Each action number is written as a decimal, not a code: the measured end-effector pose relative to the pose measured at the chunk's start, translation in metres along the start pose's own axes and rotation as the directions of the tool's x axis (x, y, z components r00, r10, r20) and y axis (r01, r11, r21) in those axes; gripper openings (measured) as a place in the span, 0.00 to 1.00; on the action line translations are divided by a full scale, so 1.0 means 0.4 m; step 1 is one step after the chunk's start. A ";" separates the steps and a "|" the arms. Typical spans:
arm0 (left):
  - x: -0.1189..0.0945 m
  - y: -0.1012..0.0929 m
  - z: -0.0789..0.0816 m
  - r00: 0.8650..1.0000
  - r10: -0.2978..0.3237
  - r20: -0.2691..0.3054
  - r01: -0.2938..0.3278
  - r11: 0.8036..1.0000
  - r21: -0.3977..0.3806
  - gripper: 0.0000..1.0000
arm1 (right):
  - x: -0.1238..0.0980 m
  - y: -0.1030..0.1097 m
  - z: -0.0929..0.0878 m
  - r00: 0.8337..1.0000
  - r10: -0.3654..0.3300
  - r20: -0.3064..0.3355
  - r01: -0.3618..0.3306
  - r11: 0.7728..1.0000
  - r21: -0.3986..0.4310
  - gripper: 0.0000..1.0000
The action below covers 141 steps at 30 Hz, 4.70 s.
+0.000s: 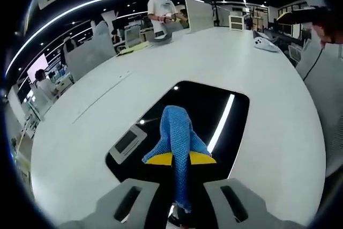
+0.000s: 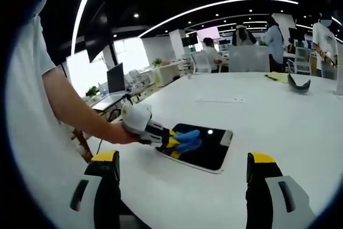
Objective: Wipe the mirror surface with the cleaning cloth until all visible marks leave the cleaned area.
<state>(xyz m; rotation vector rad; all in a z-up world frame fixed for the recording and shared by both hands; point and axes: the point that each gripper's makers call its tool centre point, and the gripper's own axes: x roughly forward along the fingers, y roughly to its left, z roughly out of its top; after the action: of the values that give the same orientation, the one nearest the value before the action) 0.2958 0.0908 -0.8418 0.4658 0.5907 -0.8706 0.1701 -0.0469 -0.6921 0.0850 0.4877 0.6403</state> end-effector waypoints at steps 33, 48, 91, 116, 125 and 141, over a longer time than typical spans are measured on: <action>0.052 -0.078 0.057 0.998 -0.061 0.000 0.061 0.995 0.075 0.06 | -0.008 -0.019 -0.024 1.000 -0.004 0.009 0.004 0.999 0.046 0.98; 0.084 -0.132 0.097 0.994 -0.111 0.009 0.109 0.986 0.122 0.06 | -0.031 -0.037 -0.035 1.000 -0.030 0.008 0.029 0.998 0.061 0.98; 0.145 -0.253 0.173 0.977 -0.208 0.040 0.199 0.965 0.169 0.06 | -0.052 -0.067 -0.037 0.998 -0.061 -0.004 0.061 0.996 0.071 0.98; 0.153 -0.267 0.180 0.974 -0.219 0.052 0.209 0.966 0.152 0.06 | -0.041 -0.076 -0.043 0.998 -0.069 -0.005 0.069 0.994 0.085 0.99; 0.156 -0.263 0.182 0.966 -0.250 0.065 0.238 0.959 0.152 0.06 | -0.041 -0.076 -0.046 0.998 -0.069 -0.010 0.069 0.994 0.086 0.98; 0.163 -0.244 0.185 0.965 -0.254 0.063 0.242 0.959 0.149 0.06 | -0.036 -0.081 -0.039 0.997 -0.071 -0.009 0.071 0.994 0.086 0.98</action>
<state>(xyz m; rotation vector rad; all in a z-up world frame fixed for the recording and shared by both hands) 0.2705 -0.0458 -0.8426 0.4871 0.5216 -1.1712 0.1707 -0.0827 -0.7074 0.1469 0.5215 0.5499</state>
